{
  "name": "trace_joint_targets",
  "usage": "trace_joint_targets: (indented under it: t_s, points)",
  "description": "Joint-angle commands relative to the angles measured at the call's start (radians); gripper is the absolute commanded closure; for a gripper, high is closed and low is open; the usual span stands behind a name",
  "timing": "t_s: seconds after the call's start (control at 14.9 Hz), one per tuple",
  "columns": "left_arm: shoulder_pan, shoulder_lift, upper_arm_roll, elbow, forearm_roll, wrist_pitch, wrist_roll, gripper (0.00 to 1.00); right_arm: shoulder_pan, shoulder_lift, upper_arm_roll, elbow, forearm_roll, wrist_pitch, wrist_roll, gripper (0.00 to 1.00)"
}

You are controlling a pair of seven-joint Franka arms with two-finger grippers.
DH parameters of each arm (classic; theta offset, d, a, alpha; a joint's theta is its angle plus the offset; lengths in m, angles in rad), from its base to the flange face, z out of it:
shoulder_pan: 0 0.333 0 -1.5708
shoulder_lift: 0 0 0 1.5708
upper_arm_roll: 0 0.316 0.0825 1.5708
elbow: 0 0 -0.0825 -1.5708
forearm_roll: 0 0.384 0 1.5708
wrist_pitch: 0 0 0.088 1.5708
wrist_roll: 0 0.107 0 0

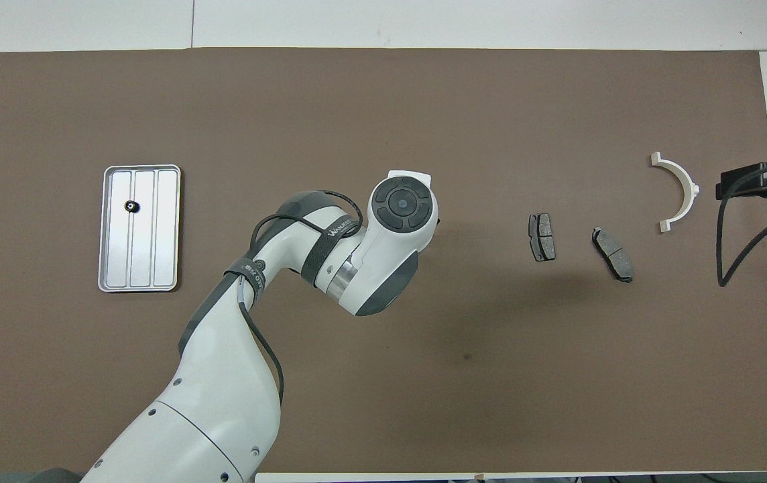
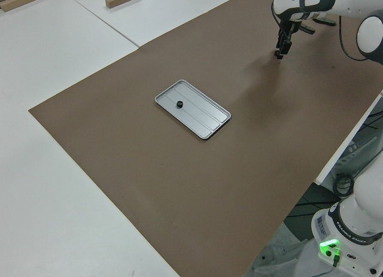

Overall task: Place bearing gear from tray to pile
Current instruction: 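Carry the gear with the left gripper to the table center, then release the gear with the left gripper while the right gripper reaches in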

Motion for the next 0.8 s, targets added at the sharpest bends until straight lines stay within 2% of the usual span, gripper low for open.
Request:
trace_joint_targets:
  t_s: [0.0,0.27,0.4,0.6,0.74]
  points:
    - [0.045,-0.072,0.010,-0.009,0.019,-0.074,-0.004,0.00,-0.008,0.006,0.005,-0.002,0.003,0.022,-0.031,0.00]
    - [0.136,-0.132,0.009,-0.027,0.019,-0.216,0.189,0.00,-0.004,0.103,0.016,0.099,0.014,0.028,-0.025,0.00]
    - [0.184,-0.182,0.009,-0.079,0.017,-0.220,0.298,0.00,0.015,0.200,0.016,0.201,0.029,0.013,-0.014,0.00]
    - [0.272,-0.284,0.007,-0.194,0.017,-0.211,0.424,0.00,0.106,0.352,0.018,0.356,0.017,-0.010,0.101,0.00]
    - [0.345,-0.334,0.007,-0.249,0.016,-0.214,0.556,0.00,0.183,0.402,0.016,0.403,0.011,-0.008,0.228,0.01]
